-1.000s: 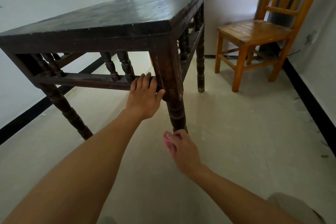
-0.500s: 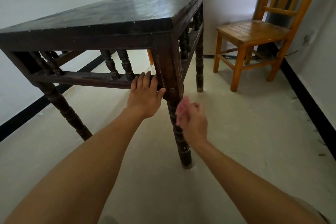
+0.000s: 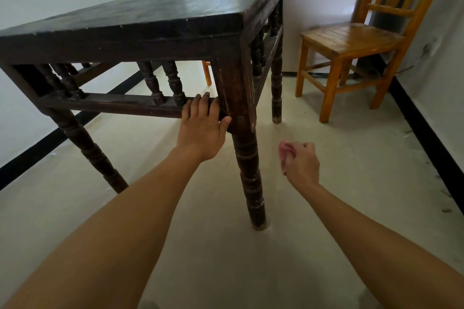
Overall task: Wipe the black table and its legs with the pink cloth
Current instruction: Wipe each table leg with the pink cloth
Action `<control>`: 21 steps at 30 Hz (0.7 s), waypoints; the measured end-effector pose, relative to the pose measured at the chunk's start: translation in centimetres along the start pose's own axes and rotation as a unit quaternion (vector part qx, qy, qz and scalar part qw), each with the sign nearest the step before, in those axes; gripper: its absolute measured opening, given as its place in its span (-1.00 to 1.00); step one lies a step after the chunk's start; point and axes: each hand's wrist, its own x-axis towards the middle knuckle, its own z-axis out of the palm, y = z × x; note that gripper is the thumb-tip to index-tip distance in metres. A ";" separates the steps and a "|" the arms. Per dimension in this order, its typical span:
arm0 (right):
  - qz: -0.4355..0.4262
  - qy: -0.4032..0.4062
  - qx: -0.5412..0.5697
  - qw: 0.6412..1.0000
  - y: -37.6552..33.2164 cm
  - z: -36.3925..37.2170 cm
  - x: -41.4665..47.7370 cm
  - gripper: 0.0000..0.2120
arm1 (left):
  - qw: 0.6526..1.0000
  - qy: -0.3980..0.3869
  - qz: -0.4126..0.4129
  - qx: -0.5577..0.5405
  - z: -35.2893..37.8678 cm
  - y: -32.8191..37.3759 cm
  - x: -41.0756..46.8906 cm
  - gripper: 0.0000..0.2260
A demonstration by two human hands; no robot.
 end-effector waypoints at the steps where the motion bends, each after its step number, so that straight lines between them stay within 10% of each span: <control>1: -0.007 0.009 0.015 1.000 -0.5 0.4 0.0 -0.78 | 1.000 0.009 0.000 -0.001 0.2 -0.1 0.0 -0.49; 9: -0.175 -0.132 0.043 0.975 -0.1 7.4 -10.0 -0.86 | 0.993 0.114 -0.014 -0.030 2.0 0.0 -0.6 -0.52; 21: 0.063 0.004 0.239 0.969 -2.4 4.9 -4.2 -0.77 | 0.968 0.240 -0.017 -0.065 4.4 0.2 0.2 -0.53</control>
